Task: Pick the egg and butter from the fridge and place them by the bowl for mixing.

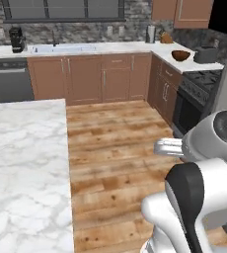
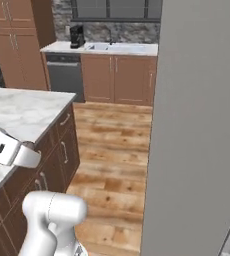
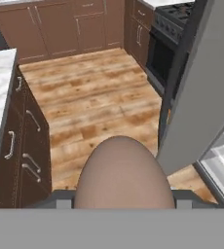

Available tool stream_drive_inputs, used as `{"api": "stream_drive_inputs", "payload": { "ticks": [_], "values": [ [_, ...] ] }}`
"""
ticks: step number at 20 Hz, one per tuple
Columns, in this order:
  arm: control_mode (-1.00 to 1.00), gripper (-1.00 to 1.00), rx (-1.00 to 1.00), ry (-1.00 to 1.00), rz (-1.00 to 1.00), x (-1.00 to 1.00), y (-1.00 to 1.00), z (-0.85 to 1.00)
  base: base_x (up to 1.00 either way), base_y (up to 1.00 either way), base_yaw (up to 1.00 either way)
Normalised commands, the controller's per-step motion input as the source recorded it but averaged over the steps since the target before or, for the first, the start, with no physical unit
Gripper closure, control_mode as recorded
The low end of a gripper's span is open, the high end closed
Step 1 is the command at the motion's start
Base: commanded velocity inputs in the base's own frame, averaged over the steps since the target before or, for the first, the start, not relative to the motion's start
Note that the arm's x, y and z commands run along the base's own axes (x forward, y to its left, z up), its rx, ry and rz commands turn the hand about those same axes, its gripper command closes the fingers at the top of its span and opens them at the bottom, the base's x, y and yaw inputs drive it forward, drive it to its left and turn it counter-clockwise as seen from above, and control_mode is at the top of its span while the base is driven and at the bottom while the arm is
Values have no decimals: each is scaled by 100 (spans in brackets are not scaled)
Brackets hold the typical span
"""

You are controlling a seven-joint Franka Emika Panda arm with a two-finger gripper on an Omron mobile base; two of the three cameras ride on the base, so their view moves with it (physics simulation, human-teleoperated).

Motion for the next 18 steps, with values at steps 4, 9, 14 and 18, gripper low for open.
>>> {"api": "stream_drive_inputs", "payload": {
  "ticks": [4, 9, 14, 18],
  "values": [
    [100, 100, 0, 0, 0, 0, 0, 0, 100, -1, 7],
    [100, 100, 0, 0, 0, 0, 0, 0, 100, 49, -9],
    [100, 100, 0, 0, 0, 0, 0, 0, 100, 92, -14],
    [100, 100, 0, 0, 0, 0, 0, 0, 100, 52, -13]
  ]
}}
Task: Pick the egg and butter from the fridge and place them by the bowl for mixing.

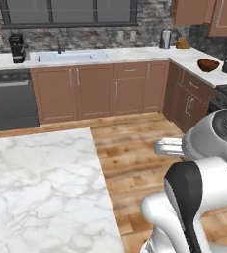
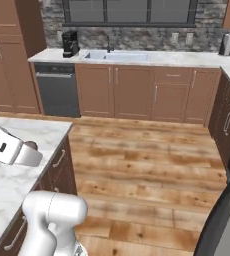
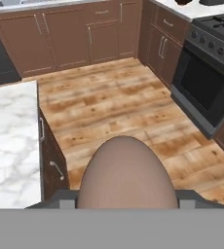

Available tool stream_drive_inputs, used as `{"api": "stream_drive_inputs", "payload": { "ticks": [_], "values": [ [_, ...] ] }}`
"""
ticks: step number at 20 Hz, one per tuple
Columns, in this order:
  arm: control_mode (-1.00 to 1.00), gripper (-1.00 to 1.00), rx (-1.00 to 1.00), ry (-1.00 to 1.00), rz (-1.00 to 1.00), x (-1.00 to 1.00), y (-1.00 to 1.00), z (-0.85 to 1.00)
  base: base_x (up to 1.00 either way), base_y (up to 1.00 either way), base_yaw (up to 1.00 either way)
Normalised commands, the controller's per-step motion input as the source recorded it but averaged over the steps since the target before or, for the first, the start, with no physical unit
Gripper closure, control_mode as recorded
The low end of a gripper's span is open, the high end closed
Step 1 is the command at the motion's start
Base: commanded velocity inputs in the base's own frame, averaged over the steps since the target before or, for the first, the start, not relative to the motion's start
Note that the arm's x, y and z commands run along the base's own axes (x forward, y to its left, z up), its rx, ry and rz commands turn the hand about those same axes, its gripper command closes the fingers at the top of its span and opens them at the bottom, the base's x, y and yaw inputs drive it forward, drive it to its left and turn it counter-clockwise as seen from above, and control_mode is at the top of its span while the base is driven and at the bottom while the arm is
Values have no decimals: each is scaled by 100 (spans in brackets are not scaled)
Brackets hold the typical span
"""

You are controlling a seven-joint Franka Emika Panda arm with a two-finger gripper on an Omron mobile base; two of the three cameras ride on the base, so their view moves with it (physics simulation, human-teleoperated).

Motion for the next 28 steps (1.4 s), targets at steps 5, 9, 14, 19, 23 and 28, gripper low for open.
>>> {"api": "stream_drive_inputs", "payload": {
  "ticks": [5, 9, 14, 19, 23, 28],
  "values": [
    [100, 100, 0, 0, 0, 0, 0, 0, 100, -24, -4],
    [100, 100, 0, 0, 0, 0, 0, 0, 100, -83, 7],
    [100, 100, 0, 0, 0, 0, 0, 0, 100, -23, 4],
    [100, 100, 0, 0, 0, 0, 0, 0, 100, 0, -2],
    [100, 100, 0, 0, 0, 0, 0, 0, 100, 0, -14],
    [100, 100, 0, 0, 0, 0, 0, 0, 100, -4, -17]
  ]
}}
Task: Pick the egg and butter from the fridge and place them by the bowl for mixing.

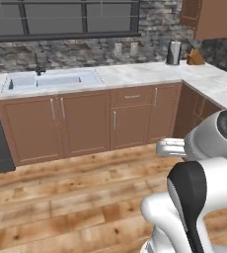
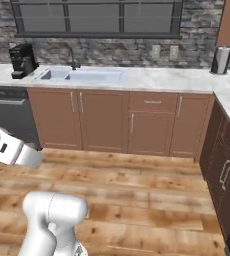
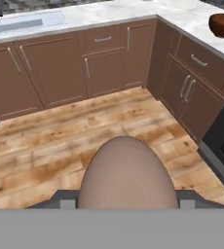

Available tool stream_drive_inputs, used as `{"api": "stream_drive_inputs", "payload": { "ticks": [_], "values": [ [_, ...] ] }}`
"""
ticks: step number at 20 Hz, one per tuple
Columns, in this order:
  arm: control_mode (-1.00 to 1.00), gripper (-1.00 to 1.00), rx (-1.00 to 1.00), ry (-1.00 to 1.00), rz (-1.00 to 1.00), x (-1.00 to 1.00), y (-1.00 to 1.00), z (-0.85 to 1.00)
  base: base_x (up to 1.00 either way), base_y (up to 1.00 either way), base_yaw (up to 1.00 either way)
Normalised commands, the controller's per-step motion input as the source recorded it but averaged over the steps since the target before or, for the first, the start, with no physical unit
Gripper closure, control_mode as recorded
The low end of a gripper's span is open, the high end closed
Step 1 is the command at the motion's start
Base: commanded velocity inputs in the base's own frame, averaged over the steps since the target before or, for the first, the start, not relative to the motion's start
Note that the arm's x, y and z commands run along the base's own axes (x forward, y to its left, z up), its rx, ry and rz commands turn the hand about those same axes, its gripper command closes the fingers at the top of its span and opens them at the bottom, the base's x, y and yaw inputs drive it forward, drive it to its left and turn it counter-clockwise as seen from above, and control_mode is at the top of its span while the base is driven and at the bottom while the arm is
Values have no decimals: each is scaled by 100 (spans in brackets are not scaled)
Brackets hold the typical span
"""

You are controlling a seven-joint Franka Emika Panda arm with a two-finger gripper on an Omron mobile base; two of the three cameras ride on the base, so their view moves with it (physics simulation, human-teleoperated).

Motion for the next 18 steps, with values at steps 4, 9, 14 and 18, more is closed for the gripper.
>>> {"api": "stream_drive_inputs", "payload": {
  "ticks": [4, 9, 14, 18],
  "values": [
    [100, 100, 0, 0, 0, 0, 0, 0, 100, -3, -25],
    [100, 100, 0, 0, 0, 0, 0, 0, 100, 0, -36],
    [100, 100, 0, 0, 0, 0, 0, 0, 100, 0, -50],
    [100, 100, 0, 0, 0, 0, 0, 0, 100, 0, -55]
  ]
}}
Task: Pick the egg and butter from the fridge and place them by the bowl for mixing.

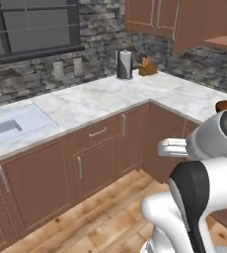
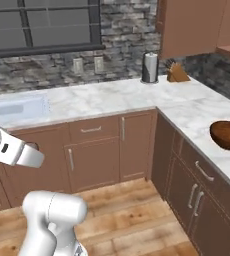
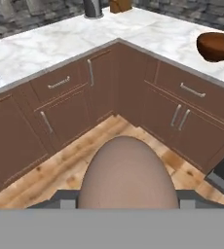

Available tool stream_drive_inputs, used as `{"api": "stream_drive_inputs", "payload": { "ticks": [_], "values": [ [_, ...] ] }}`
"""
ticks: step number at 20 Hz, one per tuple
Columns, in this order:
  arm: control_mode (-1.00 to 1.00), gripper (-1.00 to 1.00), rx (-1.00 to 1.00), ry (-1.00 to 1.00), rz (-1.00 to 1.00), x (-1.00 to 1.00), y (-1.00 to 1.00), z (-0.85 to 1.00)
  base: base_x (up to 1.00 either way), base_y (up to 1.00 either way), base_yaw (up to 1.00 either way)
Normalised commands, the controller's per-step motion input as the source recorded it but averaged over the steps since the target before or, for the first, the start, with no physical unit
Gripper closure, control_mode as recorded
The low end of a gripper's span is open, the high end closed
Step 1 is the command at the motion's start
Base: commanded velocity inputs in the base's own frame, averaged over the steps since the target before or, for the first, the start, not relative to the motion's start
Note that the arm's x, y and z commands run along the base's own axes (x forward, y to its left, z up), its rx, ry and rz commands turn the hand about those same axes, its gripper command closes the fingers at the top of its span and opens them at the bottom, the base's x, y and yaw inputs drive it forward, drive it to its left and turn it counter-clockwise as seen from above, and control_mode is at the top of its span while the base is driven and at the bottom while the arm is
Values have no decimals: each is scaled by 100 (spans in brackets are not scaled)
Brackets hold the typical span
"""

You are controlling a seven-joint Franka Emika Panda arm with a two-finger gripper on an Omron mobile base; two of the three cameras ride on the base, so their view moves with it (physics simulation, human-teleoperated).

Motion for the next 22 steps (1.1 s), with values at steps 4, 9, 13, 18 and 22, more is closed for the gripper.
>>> {"api": "stream_drive_inputs", "payload": {
  "ticks": [4, 9, 13, 18, 22],
  "values": [
    [100, 100, 0, 0, 0, 0, 0, 0, 100, 0, -60],
    [100, 100, 0, 0, 0, 0, 0, 0, 93, 0, -68],
    [100, 100, 0, 0, 0, 0, 0, 0, 80, 0, -72],
    [100, 100, 0, 0, 0, 0, 0, 0, 49, -11, -79],
    [100, 100, 0, 0, 0, 0, 0, 0, 36, -19, -75]
  ]
}}
